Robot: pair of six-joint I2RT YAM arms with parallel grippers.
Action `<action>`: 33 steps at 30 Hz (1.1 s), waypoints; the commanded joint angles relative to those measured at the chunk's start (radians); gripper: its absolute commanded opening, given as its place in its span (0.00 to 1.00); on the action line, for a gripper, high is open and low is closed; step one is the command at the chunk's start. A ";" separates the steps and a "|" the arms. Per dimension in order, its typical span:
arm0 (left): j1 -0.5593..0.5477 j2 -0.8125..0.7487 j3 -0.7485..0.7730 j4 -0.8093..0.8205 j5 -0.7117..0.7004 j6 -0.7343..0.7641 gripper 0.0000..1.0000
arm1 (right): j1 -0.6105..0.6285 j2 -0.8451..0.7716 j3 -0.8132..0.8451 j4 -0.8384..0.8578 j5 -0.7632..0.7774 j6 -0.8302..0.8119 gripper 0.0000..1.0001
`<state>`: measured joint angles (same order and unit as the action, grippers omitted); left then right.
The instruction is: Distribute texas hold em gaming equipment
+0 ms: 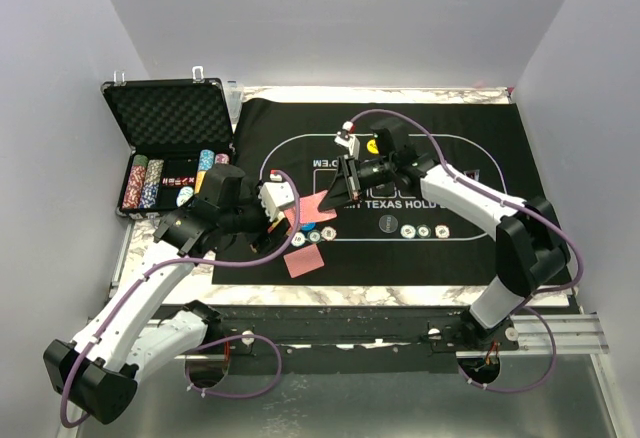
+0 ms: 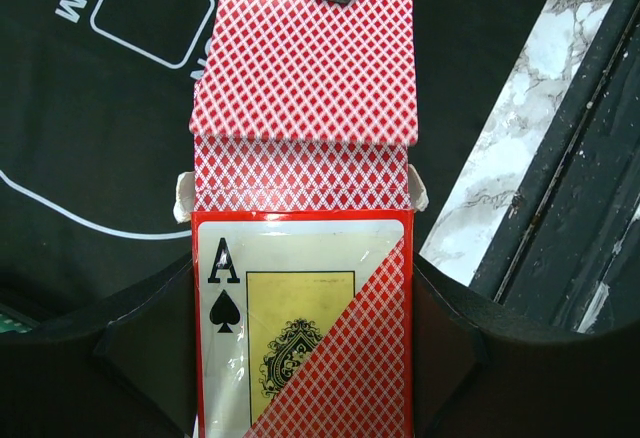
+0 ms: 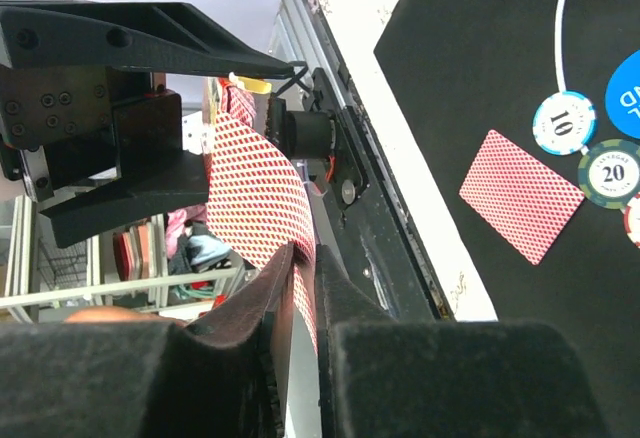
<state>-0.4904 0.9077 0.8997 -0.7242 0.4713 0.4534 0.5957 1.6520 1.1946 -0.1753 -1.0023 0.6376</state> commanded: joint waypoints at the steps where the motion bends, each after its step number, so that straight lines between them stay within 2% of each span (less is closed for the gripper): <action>1: 0.004 -0.022 -0.002 0.069 0.003 -0.001 0.00 | -0.014 -0.039 -0.014 -0.049 -0.031 -0.038 0.12; 4: 0.006 -0.018 -0.003 0.070 0.003 -0.001 0.00 | -0.034 -0.052 -0.013 -0.039 -0.051 -0.031 0.01; 10: 0.015 -0.018 -0.007 0.074 0.001 -0.018 0.00 | -0.174 -0.061 -0.018 0.046 -0.108 0.062 0.01; 14: 0.033 -0.023 -0.010 0.078 0.011 -0.038 0.00 | -0.286 -0.019 0.029 0.012 -0.055 0.033 0.01; 19: 0.061 -0.025 -0.005 0.078 0.020 -0.062 0.00 | -0.316 0.133 0.171 -0.107 0.105 -0.126 0.01; 24: 0.086 -0.035 -0.002 0.078 0.021 -0.068 0.00 | -0.318 0.307 0.302 -0.100 0.220 -0.209 0.01; 33: 0.122 -0.048 -0.010 0.080 0.030 -0.076 0.00 | -0.332 0.557 0.546 -0.093 0.291 -0.282 0.01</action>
<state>-0.3820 0.8822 0.8921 -0.6800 0.4721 0.3855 0.2714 2.1380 1.6444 -0.2558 -0.7719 0.4168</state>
